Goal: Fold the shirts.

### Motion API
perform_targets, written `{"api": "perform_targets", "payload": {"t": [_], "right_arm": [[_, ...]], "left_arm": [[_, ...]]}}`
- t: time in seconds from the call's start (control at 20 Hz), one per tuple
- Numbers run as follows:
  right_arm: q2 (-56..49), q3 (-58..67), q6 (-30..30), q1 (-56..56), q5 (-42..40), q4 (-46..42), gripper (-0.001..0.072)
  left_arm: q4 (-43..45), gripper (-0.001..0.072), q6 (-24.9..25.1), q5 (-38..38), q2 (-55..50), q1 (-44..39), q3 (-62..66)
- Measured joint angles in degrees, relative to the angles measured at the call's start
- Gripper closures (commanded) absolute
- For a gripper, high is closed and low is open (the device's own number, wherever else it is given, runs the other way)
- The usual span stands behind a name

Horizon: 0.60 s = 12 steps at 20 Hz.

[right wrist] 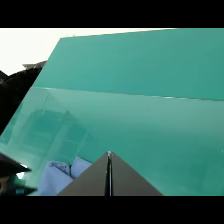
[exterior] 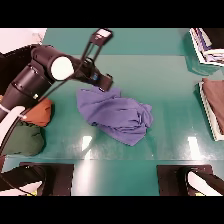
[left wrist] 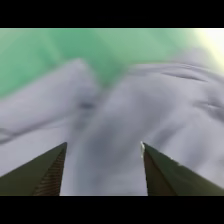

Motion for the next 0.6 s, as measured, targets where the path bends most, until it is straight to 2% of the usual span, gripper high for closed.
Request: {"api": "perform_targets", "payload": {"t": [0.15,0.35,0.6], "right_arm": [[0.0,-0.2,0.0,0.0,0.4,0.0,0.0694],[0.0,-2.1,0.0,0.0,0.7,0.0,0.0694],[0.0,-7.0,0.0,0.0,0.8,0.1,0.0694]], "left_arm": [[0.5,0.0167,0.0,0.5,-1.5,8.8,-2.1],[-4.1,0.0167,0.1,0.7,-6.2,19.5,-6.4],[-7.3,0.0167,1.2,1.3,-14.4,24.7,-8.3]]}}
